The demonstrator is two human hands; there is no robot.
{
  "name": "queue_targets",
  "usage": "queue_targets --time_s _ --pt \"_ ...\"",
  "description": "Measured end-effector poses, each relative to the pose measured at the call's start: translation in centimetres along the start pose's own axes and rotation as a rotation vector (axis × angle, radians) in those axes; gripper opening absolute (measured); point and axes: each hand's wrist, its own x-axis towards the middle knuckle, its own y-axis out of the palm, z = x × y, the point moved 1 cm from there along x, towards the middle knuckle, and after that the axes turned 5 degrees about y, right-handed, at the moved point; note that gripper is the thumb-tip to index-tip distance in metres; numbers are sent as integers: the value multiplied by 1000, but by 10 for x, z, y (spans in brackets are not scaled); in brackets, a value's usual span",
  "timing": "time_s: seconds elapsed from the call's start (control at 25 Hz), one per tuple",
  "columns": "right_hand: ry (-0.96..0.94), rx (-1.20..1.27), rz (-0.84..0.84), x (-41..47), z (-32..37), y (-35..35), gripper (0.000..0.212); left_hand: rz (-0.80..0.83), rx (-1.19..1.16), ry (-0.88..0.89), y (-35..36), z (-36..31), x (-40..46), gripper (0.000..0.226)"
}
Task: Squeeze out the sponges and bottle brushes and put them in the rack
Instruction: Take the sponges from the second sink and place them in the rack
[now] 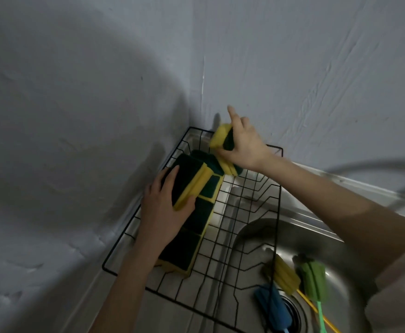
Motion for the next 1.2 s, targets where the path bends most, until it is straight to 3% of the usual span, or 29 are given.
queue_targets --time_s 0.28,0.48,0.72,0.88,0.92,1.08,1.2 --pt "-106 -27 41 30 3 50 83 11 59 -40 11 17 5 76" --pt "-57 -209 107 24 -31 60 78 30 93 -34 15 21 7 78" --pt "-24 -132 76 21 -23 62 74 39 63 -33 12 20 8 78" --pt "-10 285 -132 -12 -15 52 50 76 60 7 7 16 12 67" --pt "43 382 -86 -19 -14 50 45 88 59 19 4 14 13 68" --pt "251 660 356 -43 -10 51 38 208 232 93 -1 10 10 68" --pt "315 795 375 -51 -13 54 32 247 375 131 2 7 11 66"
